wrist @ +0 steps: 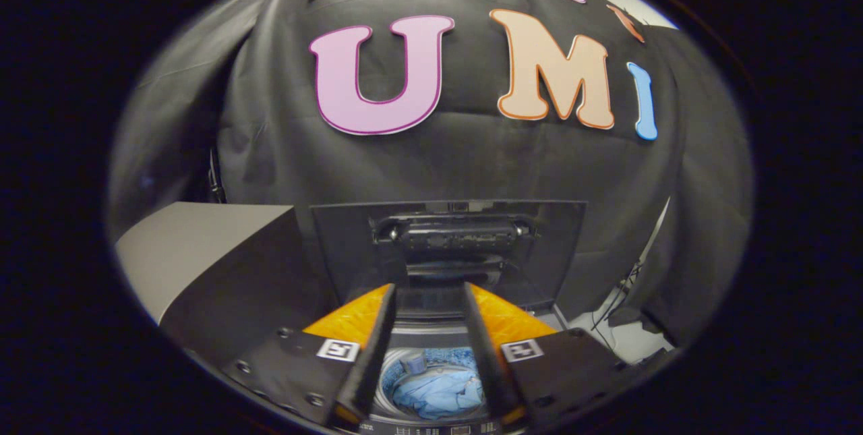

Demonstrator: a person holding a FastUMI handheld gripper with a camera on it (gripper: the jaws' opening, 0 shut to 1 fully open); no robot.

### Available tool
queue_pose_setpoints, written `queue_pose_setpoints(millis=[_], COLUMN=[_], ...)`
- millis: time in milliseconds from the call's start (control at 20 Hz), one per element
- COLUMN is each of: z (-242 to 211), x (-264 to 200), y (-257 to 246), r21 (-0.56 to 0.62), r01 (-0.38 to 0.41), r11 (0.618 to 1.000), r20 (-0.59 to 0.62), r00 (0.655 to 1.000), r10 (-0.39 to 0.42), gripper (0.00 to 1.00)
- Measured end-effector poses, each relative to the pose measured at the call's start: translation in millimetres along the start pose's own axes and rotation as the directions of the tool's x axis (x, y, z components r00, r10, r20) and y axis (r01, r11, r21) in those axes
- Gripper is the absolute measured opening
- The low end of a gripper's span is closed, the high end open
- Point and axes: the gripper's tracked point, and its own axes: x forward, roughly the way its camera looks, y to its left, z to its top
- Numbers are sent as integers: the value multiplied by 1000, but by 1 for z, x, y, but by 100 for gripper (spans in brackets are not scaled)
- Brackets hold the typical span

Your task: Put the clothes into the washing machine and then close the washing machine lid.

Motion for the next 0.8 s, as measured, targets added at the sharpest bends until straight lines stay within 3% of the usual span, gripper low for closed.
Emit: queue_pose_setpoints(millis=[200,550,800], z=[30,84,86], x=[22,80,122], y=[4,26,41], r21=[-26,-118,-142], r01=[8,35,39], r11=[1000,992,989], r20=[48,127,123], r00=[999,992,992], r10=[-7,-20,-22], gripper=[87,90,94])
